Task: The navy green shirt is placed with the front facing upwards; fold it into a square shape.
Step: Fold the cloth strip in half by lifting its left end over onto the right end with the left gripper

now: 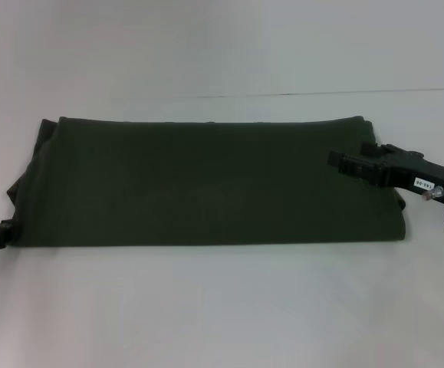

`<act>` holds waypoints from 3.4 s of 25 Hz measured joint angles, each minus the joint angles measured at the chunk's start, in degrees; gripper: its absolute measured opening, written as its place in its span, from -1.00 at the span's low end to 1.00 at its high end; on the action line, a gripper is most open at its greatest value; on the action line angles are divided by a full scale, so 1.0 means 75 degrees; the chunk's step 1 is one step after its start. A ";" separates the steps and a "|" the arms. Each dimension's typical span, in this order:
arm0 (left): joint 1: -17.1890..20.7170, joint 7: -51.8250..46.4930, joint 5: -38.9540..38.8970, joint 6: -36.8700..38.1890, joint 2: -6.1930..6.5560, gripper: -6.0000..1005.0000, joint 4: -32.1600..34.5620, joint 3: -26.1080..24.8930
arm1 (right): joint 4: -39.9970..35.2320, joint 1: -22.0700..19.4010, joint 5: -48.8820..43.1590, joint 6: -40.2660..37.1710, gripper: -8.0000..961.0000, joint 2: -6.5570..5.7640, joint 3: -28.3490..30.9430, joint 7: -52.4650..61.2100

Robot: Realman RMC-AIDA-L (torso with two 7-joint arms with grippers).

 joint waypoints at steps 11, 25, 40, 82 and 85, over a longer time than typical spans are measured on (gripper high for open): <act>-0.0007 0.0014 -0.0042 0.0317 0.0001 -0.91 0.0096 -0.0047 | -0.0191 -0.0513 0.0001 -0.0111 0.91 -0.0121 0.0039 0.0356; 0.0017 0.0093 -0.0215 0.0658 0.0011 -0.92 0.0197 -0.0072 | -0.0176 -0.1363 -0.0068 0.0027 0.92 -0.0057 0.0258 0.0316; 0.0046 0.0106 -0.0225 0.0628 -0.0002 -0.92 0.0221 -0.0057 | 0.0092 -0.1240 -0.0053 0.0269 0.92 -0.0037 0.0220 0.0203; 0.0205 0.0751 -0.0351 0.1251 -0.0055 -0.91 0.0586 -0.0087 | 0.0041 -0.1313 -0.0063 0.0300 -0.85 -0.0043 -0.0437 0.0263; 0.0236 0.0862 -0.0360 0.1387 -0.0061 -0.91 0.0606 -0.0156 | -0.0057 -0.1383 -0.0063 0.0172 -0.89 -0.0033 -0.0434 0.0247</act>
